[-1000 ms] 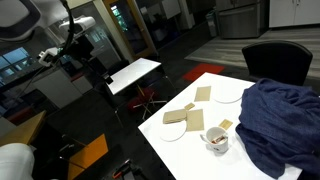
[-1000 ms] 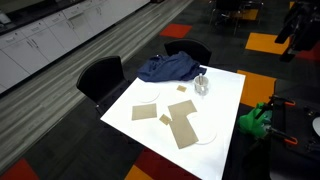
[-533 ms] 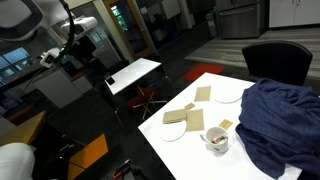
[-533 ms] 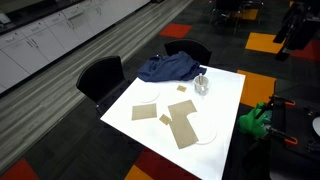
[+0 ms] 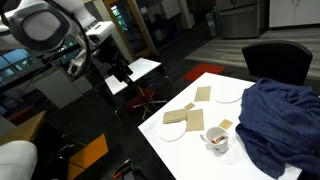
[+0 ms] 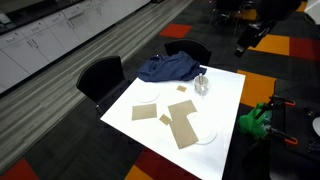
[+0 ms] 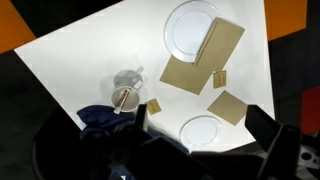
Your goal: Remove the red marker from the mug and place it on the table
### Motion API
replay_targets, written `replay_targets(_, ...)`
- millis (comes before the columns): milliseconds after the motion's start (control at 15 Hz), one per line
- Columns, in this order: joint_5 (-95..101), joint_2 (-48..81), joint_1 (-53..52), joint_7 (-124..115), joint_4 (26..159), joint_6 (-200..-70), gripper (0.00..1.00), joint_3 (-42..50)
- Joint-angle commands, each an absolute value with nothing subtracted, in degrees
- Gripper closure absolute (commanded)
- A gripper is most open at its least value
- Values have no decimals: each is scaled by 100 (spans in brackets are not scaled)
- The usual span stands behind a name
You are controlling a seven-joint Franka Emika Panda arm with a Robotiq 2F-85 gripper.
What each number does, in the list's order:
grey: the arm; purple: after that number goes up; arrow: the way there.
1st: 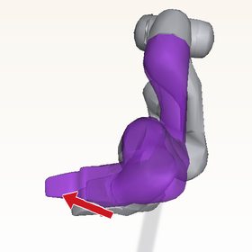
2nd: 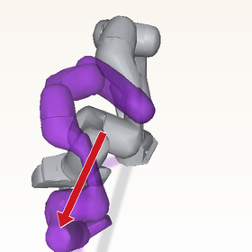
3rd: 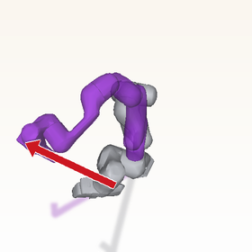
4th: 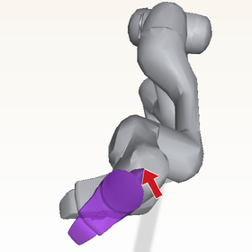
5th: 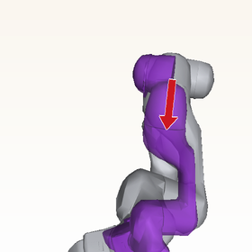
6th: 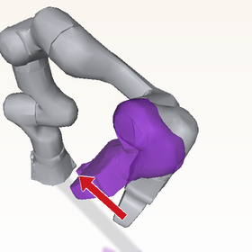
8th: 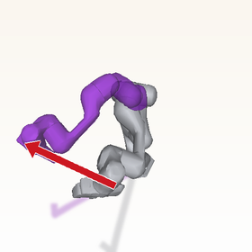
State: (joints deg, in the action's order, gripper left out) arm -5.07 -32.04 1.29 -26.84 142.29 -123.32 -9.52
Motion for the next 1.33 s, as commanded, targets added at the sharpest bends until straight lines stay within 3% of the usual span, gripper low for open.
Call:
replay_targets(0, -188, -2794, 576, -3739, 14318, -12939, 0, -1223)
replay_targets(600, 1751, -1811, 1265, -6643, 14239, -13232, 0, -1235)
replay_targets(1267, 4500, -622, 973, -9756, 14296, -13853, 0, -850)
